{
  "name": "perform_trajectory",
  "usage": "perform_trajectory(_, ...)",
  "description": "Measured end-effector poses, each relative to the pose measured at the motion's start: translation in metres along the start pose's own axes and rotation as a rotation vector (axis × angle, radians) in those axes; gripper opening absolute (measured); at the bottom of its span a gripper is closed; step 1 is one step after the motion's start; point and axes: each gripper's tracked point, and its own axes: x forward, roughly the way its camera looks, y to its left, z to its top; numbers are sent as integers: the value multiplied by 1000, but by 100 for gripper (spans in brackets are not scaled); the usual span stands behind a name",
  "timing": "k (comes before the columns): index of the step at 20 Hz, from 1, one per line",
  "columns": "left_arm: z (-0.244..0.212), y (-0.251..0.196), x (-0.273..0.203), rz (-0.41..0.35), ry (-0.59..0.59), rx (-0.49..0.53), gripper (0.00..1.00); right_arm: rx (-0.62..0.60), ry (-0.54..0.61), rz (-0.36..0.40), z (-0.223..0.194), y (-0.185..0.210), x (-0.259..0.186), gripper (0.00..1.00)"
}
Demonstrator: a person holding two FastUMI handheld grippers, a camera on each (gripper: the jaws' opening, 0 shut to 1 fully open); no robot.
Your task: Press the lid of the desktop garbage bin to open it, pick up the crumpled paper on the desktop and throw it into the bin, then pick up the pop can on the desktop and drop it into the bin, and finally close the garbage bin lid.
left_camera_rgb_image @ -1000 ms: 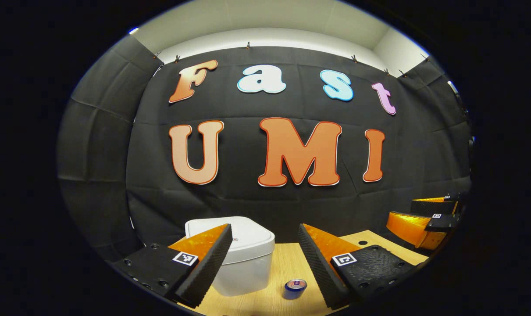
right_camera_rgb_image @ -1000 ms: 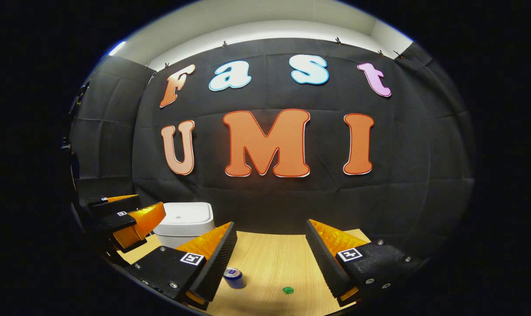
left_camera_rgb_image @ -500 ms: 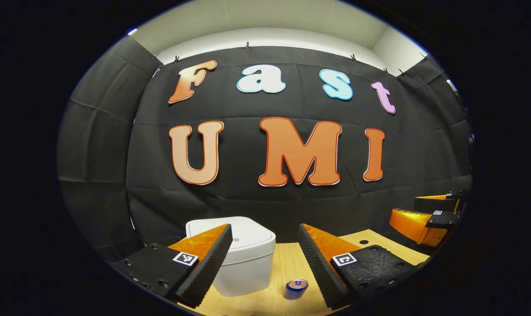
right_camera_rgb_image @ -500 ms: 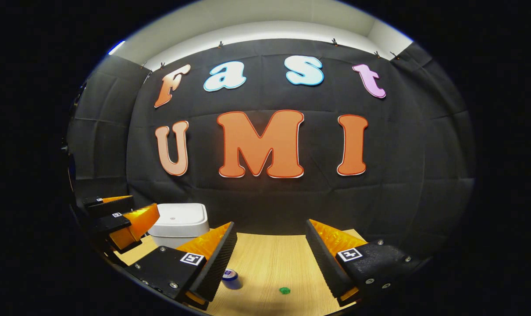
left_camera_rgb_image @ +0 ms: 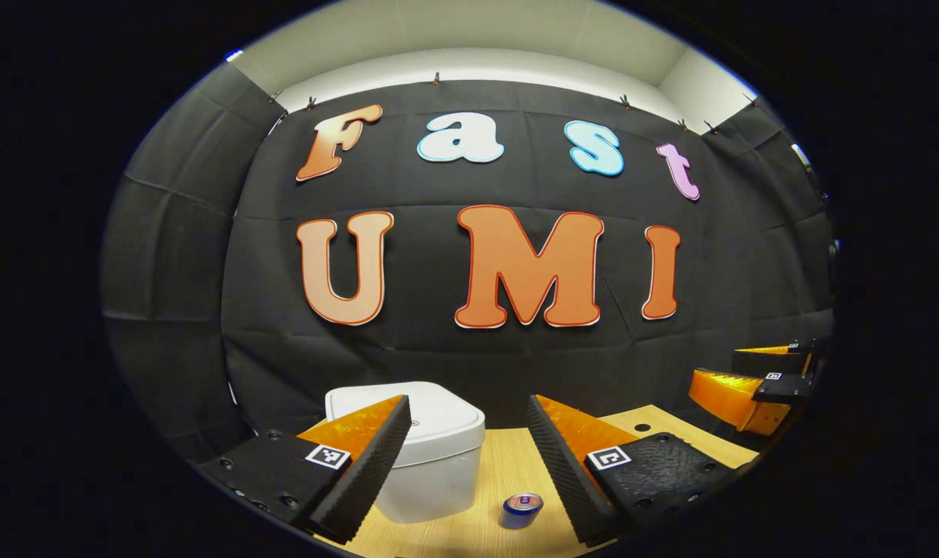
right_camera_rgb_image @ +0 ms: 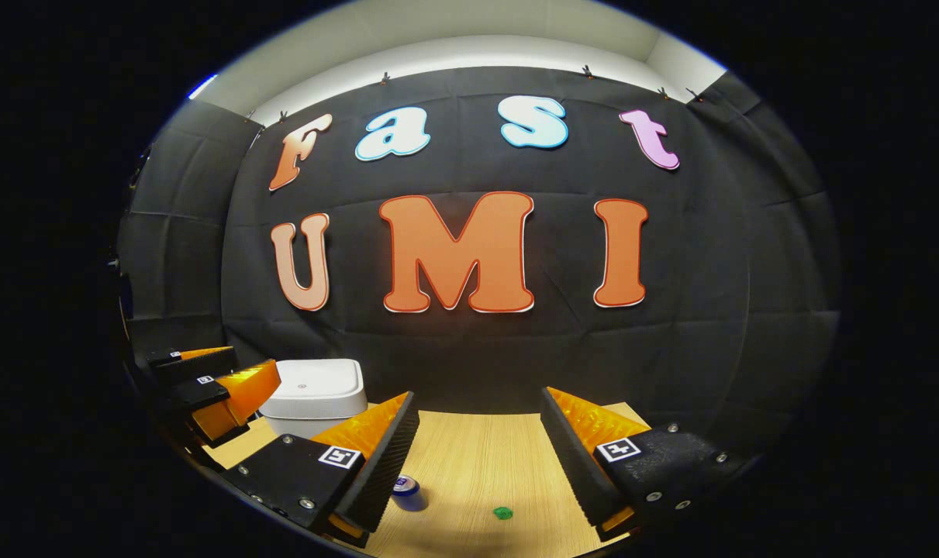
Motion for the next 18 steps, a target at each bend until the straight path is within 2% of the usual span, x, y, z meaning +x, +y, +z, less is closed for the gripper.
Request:
perform_trajectory(4,11,-13,-2,-47,-42,-13,95,2,5,-4,-2,-2,2,95)
perform_trajectory(18,-4,-3,9,-8,12,1,95,8,5,-13,0,-6,6,94)
